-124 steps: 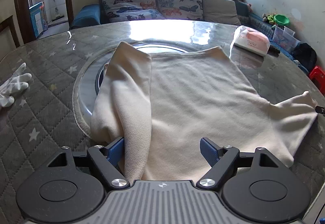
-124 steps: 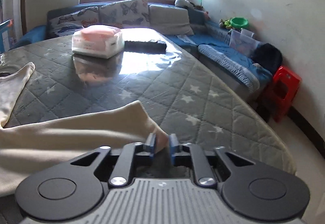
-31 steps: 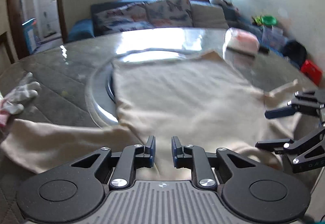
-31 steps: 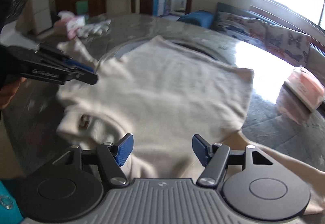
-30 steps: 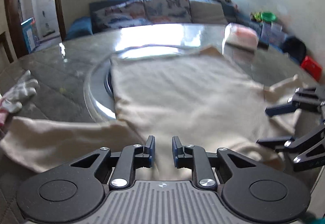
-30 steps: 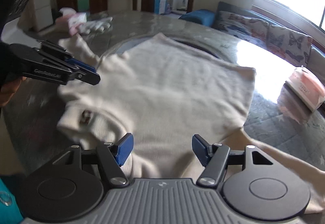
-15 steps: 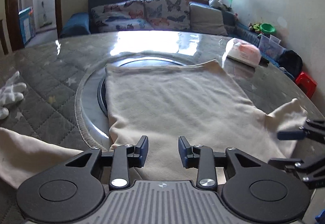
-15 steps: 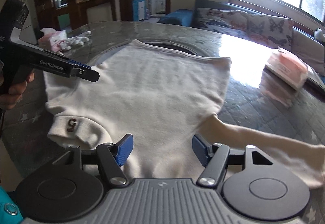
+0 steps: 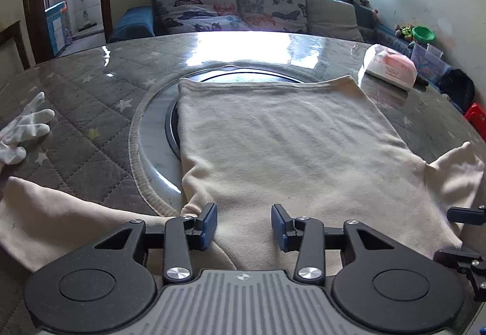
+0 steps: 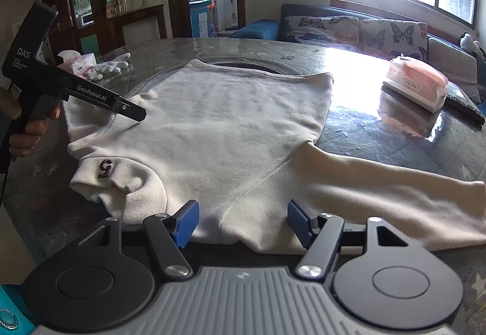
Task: Fold clothes
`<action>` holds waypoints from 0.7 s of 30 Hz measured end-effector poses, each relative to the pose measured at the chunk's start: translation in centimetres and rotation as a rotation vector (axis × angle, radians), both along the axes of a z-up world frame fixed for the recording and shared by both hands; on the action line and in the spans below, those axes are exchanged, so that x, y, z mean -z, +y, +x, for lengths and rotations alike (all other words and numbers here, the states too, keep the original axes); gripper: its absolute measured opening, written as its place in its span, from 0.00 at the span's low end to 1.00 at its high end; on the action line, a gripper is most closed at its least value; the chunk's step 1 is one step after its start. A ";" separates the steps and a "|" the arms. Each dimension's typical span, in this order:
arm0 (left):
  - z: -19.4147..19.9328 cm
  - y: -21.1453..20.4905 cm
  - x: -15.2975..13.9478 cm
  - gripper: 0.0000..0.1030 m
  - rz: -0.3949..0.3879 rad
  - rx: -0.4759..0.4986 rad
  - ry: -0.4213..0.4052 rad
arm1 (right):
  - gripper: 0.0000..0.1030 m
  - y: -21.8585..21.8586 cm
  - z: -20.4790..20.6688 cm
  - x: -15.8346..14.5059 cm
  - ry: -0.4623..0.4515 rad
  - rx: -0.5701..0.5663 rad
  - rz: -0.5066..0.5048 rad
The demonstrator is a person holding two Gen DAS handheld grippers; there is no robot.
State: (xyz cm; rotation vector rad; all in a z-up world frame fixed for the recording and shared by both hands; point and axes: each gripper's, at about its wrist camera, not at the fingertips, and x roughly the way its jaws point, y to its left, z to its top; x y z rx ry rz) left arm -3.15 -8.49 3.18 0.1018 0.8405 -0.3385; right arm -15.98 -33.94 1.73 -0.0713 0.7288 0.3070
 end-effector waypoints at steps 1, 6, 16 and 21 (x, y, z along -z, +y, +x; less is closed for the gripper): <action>-0.1 -0.2 0.0 0.42 0.019 -0.002 -0.006 | 0.64 -0.1 -0.2 0.0 -0.004 0.002 0.005; -0.7 -0.9 -0.7 0.43 0.051 -0.007 -0.031 | 0.64 -0.4 -1.2 -0.3 -0.034 0.009 0.025; -0.9 -0.7 -0.2 0.47 0.101 -0.024 -0.025 | 0.64 -0.3 -1.6 -2.0 -0.095 0.000 0.023; -0.9 -0.4 -0.1 0.47 0.086 -0.020 -0.023 | 0.64 0.3 -1.5 -2.2 -0.101 -0.008 0.019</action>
